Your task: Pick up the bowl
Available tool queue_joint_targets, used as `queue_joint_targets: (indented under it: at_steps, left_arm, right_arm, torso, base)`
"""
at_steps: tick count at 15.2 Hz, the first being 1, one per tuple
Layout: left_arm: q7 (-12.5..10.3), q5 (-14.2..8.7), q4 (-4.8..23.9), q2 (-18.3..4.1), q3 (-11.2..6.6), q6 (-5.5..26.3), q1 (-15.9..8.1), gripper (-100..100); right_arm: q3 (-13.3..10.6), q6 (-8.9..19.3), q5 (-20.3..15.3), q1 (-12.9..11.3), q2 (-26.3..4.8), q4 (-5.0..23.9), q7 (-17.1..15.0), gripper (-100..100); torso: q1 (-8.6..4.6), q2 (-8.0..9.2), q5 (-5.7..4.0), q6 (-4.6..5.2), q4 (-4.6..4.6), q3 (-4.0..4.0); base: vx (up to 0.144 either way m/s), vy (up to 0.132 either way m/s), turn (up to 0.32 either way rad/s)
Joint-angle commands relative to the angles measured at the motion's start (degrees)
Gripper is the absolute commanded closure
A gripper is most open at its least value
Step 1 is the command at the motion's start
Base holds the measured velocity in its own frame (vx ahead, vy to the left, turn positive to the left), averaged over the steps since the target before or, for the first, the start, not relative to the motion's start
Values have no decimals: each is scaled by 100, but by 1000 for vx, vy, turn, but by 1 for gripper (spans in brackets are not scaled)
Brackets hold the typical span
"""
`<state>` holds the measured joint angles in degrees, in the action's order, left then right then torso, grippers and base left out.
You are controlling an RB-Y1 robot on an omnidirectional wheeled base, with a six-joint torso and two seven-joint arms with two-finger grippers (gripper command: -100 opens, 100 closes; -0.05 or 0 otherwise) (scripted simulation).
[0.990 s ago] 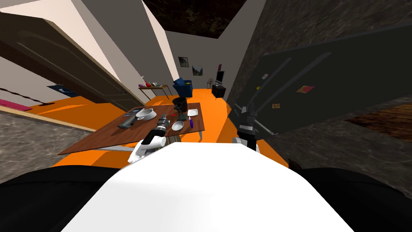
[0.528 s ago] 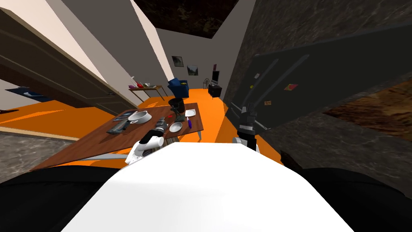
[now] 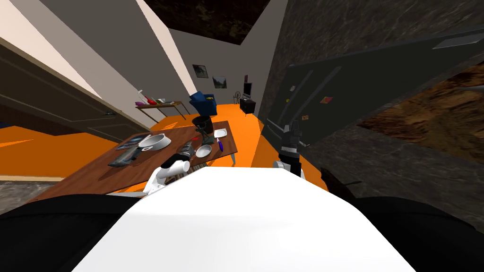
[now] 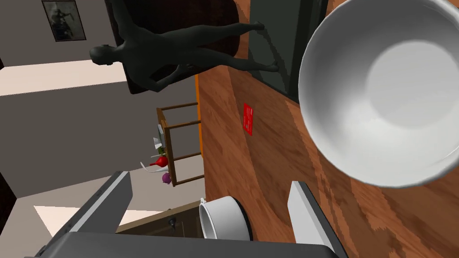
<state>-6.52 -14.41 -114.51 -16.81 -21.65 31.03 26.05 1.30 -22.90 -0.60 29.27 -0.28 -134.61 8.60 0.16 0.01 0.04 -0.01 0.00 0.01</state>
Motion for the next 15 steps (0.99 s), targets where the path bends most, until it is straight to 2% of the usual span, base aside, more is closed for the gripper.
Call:
queue_joint_targets:
  at_steps: [1, 3, 4, 5, 6, 8, 9, 11, 12, 13, 14, 15]
  left_arm:
    - [-46, -83, 116, 29, -137, 286, -10, -100]
    - [-46, -83, 116, 29, -137, 424, -10, -100]
    - [-85, -164, 224, 47, -257, 642, -21, -100]
    - [-85, -164, 224, 47, -257, 746, -21, -100]
    - [-124, -244, 331, 69, -376, 896, -32, -100]
    - [-124, -244, 331, 69, -376, 1064, -32, -100]
    - [-162, -323, 434, 93, -492, 1243, -44, -100]
    - [-162, -323, 434, 93, -492, 1374, -44, -100]
    - [-199, -399, 535, 120, -605, 1559, -56, -100]
    - [-199, -399, 535, 120, -605, 1676, -56, -100]
    - [-235, -474, 633, 149, -714, 1816, -68, -100]
    - [-235, -474, 633, 149, -714, 1958, -68, -100]
  right_arm:
    - [0, 0, 0, 0, 0, 0, 0, 0]
    - [0, 0, 0, -1, 0, 0, 0, 0]
    - [0, 0, 0, 0, 0, 0, 0, 0]
    - [0, 0, 0, -1, 0, 0, 0, 0]
    - [0, 0, 0, -1, 0, 0, 0, 0]
    - [0, 0, 0, -1, 0, 0, 0, 0]
    - [0, 0, 0, 0, 0, 0, 0, 0]
    - [0, 0, 0, 0, 0, 0, 0, 0]
    - [0, 0, 0, 0, 0, 0, 0, 0]
    - [0, 0, 0, -1, 0, 0, 0, 0]
    - [0, 0, 0, -1, 0, 0, 0, 0]
    - [0, 0, 0, -1, 0, 0, 0, 0]
  torso:
    - [0, 0, 0, 0, 0, 0]
    - [-1, 1, 0, 3, 0, 1]
    - [-2, 0, 0, 0, 0, 0]
    - [-2, -1, -1, 3, 0, -1]
    - [-2, -1, 0, 3, 0, -1]
    - [1, 2, 0, 3, 0, 1]
    - [1, 1, 1, 0, 0, 0]
    - [-1, 0, 0, 2, 0, 0]
    - [-3, -1, 0, 0, 0, -1]
    - [-3, -2, -1, 4, 0, -1]
    - [-1, -2, -1, 2, 0, -1]
    - [0, -1, 0, 4, 0, 0]
  base:
    - [-22, 22, -196]
    - [-20, 22, -138]
    - [-16, 17, -149]
    - [-17, 22, -194]
    - [-23, 25, -289]
    - [-24, 28, -155]
    - [-20, 20, -151]
    - [-18, 18, -124]
    - [-16, 18, -209]
    - [-17, 23, -217]
    - [-22, 25, -239]
    - [-25, 26, -182]
